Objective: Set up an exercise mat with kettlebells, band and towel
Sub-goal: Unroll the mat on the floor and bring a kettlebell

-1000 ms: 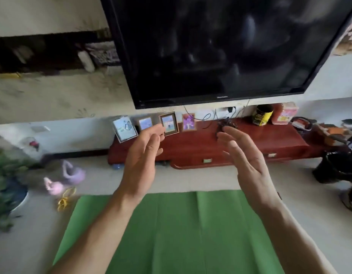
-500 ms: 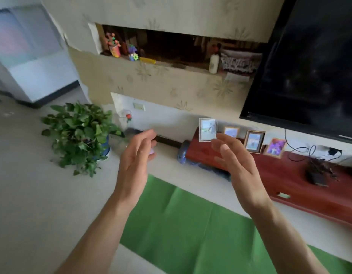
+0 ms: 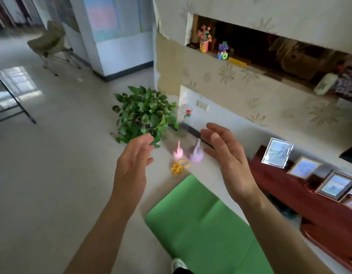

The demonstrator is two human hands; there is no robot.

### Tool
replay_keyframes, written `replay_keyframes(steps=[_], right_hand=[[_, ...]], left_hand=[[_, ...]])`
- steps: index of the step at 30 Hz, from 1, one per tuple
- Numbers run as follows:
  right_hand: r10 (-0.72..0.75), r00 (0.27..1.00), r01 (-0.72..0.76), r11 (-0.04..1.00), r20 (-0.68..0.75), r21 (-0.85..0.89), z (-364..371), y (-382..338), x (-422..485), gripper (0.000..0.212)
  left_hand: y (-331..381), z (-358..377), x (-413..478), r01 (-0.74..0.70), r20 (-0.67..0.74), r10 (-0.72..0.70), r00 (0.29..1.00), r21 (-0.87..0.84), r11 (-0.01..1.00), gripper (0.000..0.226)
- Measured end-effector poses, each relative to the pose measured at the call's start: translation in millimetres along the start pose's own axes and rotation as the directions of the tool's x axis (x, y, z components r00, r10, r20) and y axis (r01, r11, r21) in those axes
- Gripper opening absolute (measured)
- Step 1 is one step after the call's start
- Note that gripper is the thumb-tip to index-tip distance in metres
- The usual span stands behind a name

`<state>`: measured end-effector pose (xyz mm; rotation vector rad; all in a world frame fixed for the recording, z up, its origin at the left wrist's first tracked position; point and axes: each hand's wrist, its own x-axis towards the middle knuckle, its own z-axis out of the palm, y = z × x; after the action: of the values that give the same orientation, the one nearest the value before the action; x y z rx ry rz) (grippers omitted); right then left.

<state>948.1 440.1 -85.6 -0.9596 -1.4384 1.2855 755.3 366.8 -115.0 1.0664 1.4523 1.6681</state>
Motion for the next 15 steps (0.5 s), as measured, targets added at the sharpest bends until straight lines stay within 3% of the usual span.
replay_keyframes(steps=[3, 8, 15], right_hand=[[-0.004, 0.999, 0.003, 1.0, 0.048, 0.016, 42.2, 11.9, 39.1, 0.048], [0.011, 0.992, -0.014, 1.0, 0.127, 0.025, 100.9, 36.6, 104.0, 0.051], [0.038, 0.996, -0.045, 0.995, 0.077, 0.093, 152.5, 71.4, 214.1, 0.052]], left_hand=[[-7.8, -28.1, 21.6, 0.009, -0.075, -0.01, 0.997, -0.026, 1.0, 0.041], [-27.1, -71.1, 76.5, 0.029, -0.15, -0.028, 0.988, 0.004, 1.0, 0.051], [-49.1, -118.0, 200.9, 0.072, -0.112, -0.064, 0.992, 0.07, 0.995, 0.049]])
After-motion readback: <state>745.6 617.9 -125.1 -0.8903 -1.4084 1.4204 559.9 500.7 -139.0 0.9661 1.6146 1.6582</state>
